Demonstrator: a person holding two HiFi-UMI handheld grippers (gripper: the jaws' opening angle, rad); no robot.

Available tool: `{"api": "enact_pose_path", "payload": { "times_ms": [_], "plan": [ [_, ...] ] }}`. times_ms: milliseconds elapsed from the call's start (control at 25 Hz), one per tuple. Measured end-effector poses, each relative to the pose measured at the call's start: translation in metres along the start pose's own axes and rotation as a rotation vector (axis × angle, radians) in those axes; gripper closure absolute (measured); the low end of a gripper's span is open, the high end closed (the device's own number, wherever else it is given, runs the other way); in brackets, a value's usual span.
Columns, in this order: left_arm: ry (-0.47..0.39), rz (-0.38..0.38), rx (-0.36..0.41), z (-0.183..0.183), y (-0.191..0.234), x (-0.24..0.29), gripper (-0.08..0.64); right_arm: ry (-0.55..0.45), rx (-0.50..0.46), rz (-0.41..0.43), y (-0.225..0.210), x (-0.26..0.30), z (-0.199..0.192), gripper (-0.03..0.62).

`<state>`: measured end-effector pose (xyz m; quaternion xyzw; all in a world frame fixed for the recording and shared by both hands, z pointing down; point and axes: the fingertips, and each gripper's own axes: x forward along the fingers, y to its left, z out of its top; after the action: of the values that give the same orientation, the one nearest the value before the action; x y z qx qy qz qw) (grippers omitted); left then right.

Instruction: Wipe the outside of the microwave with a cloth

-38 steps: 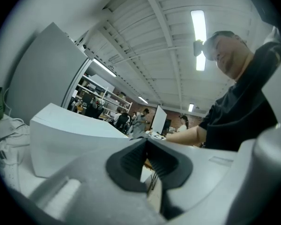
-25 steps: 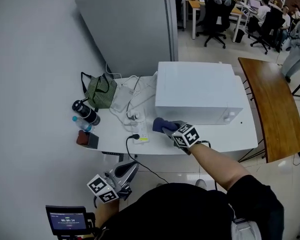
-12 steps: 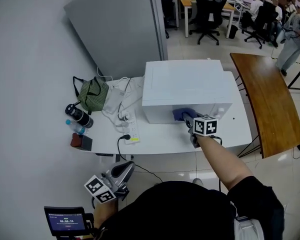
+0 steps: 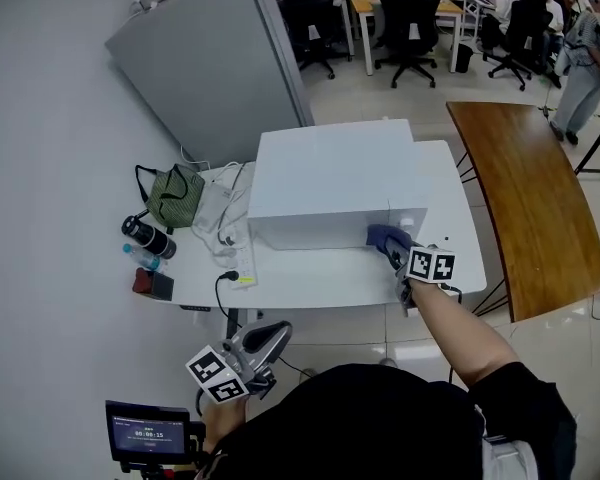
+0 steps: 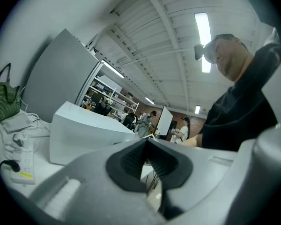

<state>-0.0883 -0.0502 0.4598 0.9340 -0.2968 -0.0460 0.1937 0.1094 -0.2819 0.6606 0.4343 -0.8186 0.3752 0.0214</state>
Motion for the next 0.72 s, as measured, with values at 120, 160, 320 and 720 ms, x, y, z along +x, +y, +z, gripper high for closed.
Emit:
{"api": "enact_pose_path", "payload": {
  "times_ms": [120,160,320,720],
  "plan": [
    [-0.023,0.031,-0.013,0.002,0.013,-0.030,0.557,0.095,-0.072,0.092,0.059,0.031,-0.030,0.535],
    [-0.034,0.041,-0.018,0.003,0.019,-0.044,0.557,0.127,-0.097,0.113,0.080,0.045,-0.042,0.535],
    [-0.038,0.094,-0.018,-0.001,0.048,-0.116,0.557,0.199,-0.151,0.169,0.159,0.120,-0.086,0.535],
    [-0.027,0.229,-0.071,-0.018,0.104,-0.249,0.557,0.209,-0.132,0.075,0.196,0.237,-0.106,0.535]
  ]
}}
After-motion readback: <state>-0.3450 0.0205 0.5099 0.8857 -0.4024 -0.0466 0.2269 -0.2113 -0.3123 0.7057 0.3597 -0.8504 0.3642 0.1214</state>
